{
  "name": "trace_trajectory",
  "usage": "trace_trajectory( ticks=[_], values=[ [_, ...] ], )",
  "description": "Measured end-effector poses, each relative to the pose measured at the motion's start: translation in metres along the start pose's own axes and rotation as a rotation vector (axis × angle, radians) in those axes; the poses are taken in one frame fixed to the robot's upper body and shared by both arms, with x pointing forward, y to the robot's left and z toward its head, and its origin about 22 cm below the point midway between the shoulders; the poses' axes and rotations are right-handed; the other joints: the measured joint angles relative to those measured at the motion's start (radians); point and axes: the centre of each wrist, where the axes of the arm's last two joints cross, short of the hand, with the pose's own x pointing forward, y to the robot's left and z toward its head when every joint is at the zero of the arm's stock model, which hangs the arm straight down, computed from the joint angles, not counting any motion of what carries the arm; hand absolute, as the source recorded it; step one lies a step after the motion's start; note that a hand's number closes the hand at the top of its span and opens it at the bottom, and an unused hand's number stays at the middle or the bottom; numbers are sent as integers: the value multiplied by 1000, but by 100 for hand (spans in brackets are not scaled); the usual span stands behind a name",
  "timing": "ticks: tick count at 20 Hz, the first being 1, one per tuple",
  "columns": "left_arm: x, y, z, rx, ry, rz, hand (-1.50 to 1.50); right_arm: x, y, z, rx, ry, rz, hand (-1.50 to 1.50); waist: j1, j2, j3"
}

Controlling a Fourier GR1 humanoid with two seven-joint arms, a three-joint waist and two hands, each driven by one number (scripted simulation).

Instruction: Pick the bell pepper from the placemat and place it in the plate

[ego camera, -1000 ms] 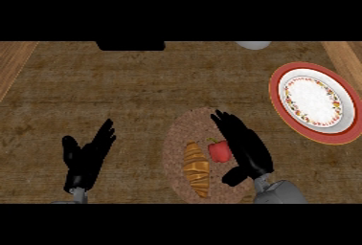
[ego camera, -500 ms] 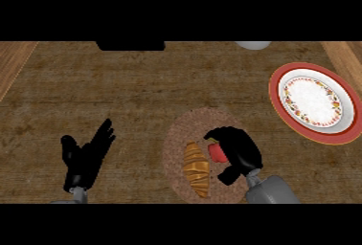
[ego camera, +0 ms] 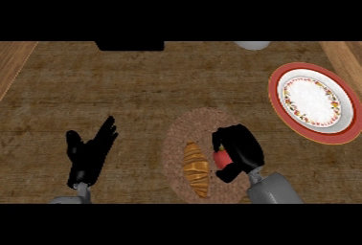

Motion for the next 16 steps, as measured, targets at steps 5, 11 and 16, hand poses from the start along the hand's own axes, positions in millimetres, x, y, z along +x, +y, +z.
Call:
trace_trajectory(
  ticks=[5, 11, 16],
  values=[
    [-2, 6, 2, 6, 2, -2, 0, 18, -8, 0, -193, 25, -84, 150, 0, 1, 3],
    [-3, 3, 2, 0, 5, 2, 0, 48, -14, -1, -394, 300, -154, 150, 5, 1, 3],
    [-5, -1, 4, -6, 0, 2, 0, 70, -34, -5, -591, 425, -212, 150, 5, 1, 3]
  ],
)
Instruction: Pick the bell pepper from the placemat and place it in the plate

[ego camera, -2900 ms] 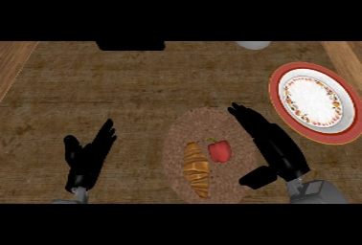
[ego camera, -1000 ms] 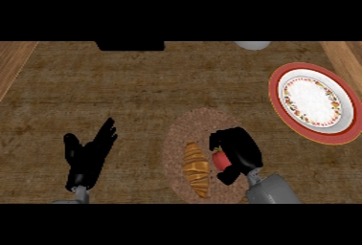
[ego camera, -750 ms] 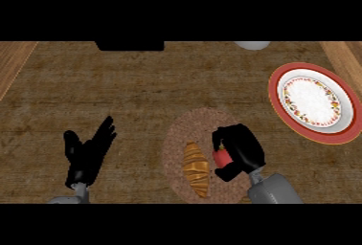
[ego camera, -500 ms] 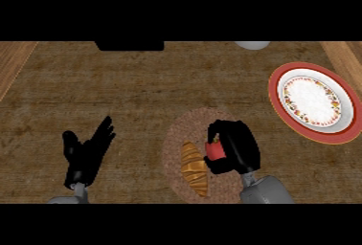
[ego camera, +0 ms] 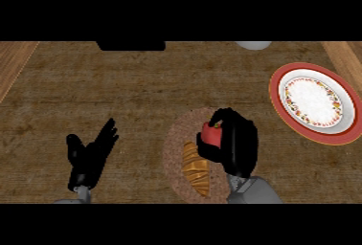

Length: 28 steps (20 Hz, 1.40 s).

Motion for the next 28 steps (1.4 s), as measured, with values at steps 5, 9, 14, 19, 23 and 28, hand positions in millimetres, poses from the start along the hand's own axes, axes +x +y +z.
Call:
trace_trajectory(
  ticks=[5, 9, 14, 19, 23, 28],
  values=[
    [2, -2, 5, 5, 1, -2, 0, 2, -14, -5, -153, 114, -86, 150, -2, 0, 0],
    [4, -5, 2, 2, -2, -1, 0, -19, -25, -13, -240, 179, -152, 150, -5, 2, 1],
    [6, 3, 1, 7, -3, 4, 0, -57, -39, -35, -347, 223, -213, 150, -3, 3, 1],
    [4, 5, 6, -4, 2, 1, 0, -111, -55, -65, -448, 255, -175, 150, 2, 5, 2],
    [4, -1, -1, 2, -4, -8, 0, -149, -65, -93, -520, 284, -150, 150, 5, 7, 2],
    [9, -1, -4, -13, -13, -9, 0, -197, -84, -123, -559, 317, -135, 150, 13, 10, 3]
  ],
)
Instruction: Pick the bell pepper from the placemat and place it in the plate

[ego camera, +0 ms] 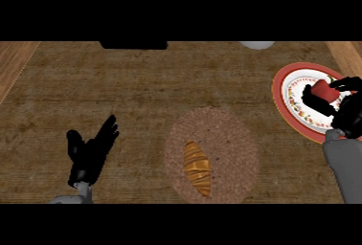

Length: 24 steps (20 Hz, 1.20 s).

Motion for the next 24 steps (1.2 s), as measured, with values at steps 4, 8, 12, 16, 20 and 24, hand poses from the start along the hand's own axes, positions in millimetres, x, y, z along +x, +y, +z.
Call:
trace_trajectory(
  ticks=[4, 8, 12, 16, 20, 24],
  values=[
    [0, -1, 0, -7, -4, -6, 0, -23, -2, -31, -16, 4, -1, 150, 6, 3, 1],
    [1, -1, -1, -12, -6, -5, 0, -48, -11, -56, 4, 42, 22, 150, 16, 6, 1],
    [4, -7, -4, -32, -15, -10, 0, -77, -17, -62, 140, 145, 137, -150, 32, 14, 2],
    [7, -8, -4, -41, -21, -13, 0, -89, -23, -71, 260, 192, 151, -150, 45, 18, 4],
    [4, -13, -2, -41, -18, -12, 0, -91, -21, -72, 307, 175, 63, -150, 49, 21, 6],
    [2, -13, -1, -33, -15, -8, 0, -90, -22, -75, 261, 130, -89, -150, 40, 19, 7]
  ],
)
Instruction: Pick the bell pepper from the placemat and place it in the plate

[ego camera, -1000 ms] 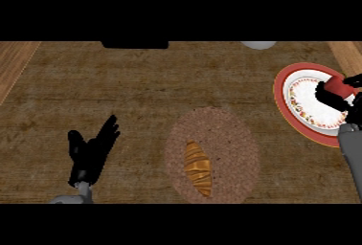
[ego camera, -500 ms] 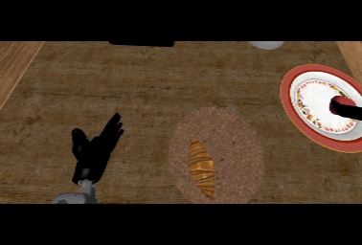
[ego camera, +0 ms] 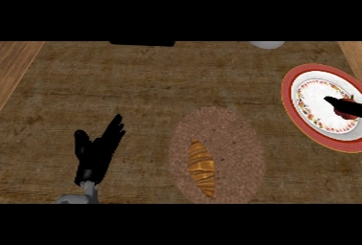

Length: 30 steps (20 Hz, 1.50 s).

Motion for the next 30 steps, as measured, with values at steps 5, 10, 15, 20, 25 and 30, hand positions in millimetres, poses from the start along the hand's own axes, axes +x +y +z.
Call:
trace_trajectory(
  ticks=[5, 10, 15, 20, 25, 30],
  values=[
    [3, 5, -2, 5, 2, 1, 0, -4, -10, -5, -76, -8, -167, -150, -9, -3, -2],
    [-8, 9, 4, 11, 13, 10, 0, -29, -36, -3, -61, 15, -289, -150, -20, -9, -4],
    [-8, 15, 7, 36, 17, 15, 0, -54, -62, 6, 46, 4, -367, -150, -36, -16, -6],
    [-9, 17, 8, 42, 24, 12, 0, -87, -85, 27, 148, -20, -384, -150, -46, -21, -7],
    [-12, 16, 7, 49, 24, 14, 0, -107, -100, 44, 204, -33, -326, -150, -52, -24, -8],
    [-12, 22, 8, 54, 24, 19, 0, -126, -109, 67, 239, -27, -275, -150, -59, -27, -9]
  ],
)
